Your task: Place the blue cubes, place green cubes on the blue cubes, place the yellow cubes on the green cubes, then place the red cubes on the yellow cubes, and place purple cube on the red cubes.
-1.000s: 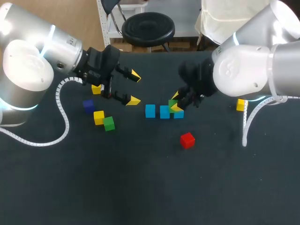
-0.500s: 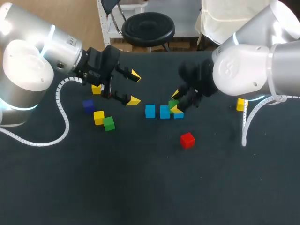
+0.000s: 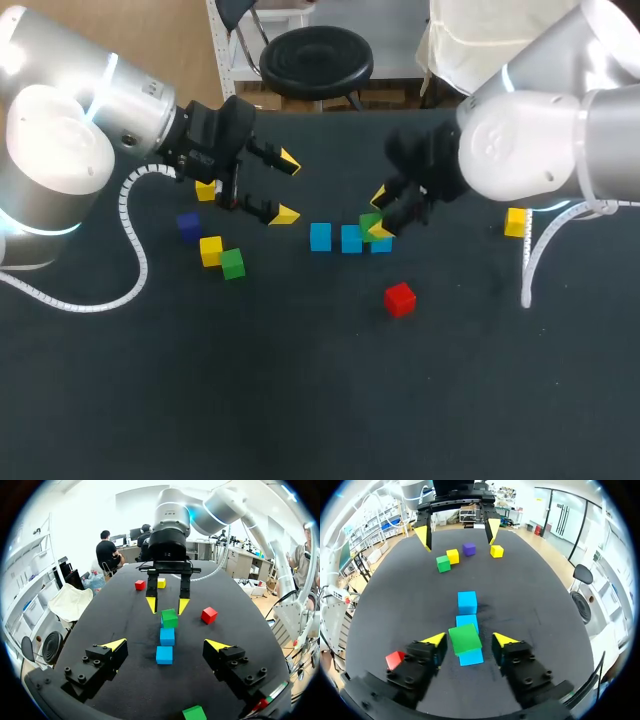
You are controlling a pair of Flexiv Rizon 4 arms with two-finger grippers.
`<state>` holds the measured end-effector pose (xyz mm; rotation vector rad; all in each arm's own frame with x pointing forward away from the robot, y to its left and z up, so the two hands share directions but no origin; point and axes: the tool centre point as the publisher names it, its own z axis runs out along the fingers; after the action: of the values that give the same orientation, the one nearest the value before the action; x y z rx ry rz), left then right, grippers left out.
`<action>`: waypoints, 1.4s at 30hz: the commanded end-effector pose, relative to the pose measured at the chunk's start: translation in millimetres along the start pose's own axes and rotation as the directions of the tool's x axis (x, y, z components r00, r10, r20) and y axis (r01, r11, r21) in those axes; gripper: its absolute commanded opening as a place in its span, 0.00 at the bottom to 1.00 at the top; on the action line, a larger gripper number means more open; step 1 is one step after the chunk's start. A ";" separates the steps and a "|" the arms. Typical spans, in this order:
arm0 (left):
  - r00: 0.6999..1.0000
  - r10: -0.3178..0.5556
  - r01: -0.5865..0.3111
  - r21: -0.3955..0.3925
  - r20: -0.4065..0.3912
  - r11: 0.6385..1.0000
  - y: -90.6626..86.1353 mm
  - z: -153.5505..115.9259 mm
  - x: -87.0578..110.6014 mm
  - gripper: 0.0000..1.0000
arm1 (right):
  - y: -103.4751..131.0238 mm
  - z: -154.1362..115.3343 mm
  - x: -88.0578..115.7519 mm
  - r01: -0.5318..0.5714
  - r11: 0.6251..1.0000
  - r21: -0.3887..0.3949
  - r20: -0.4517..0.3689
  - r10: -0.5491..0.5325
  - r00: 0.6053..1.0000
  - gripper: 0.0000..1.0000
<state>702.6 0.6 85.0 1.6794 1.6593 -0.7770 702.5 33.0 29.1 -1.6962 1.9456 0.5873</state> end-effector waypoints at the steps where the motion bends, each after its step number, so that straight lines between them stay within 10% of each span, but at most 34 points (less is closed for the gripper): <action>1: 1.000 0.002 -0.002 0.001 0.003 1.000 0.6 0.2 0.8 1.00 | 0.3 -0.9 -0.9 0.002 1.000 0.000 -0.004 -0.002 1.000 0.42; 21: 1.000 0.002 -0.002 0.001 0.003 1.000 0.6 0.2 0.8 1.00 | 9.1 -0.1 -2.9 -0.011 1.000 0.022 0.006 0.011 1.000 0.09; 30: 1.000 0.002 -0.002 0.001 0.003 1.000 0.6 0.2 0.8 1.00 | 7.8 1.9 -2.0 -0.011 1.000 0.018 0.009 0.011 1.000 0.26; 42: 1.000 0.002 -0.002 0.001 0.003 1.000 0.6 0.2 0.8 1.00 | 1.5 1.8 -2.0 0.002 1.000 0.021 0.012 -0.002 1.000 0.20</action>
<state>702.6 0.6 85.0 1.6794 1.6593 -0.7770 699.6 36.0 29.8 -1.6765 1.9369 0.5691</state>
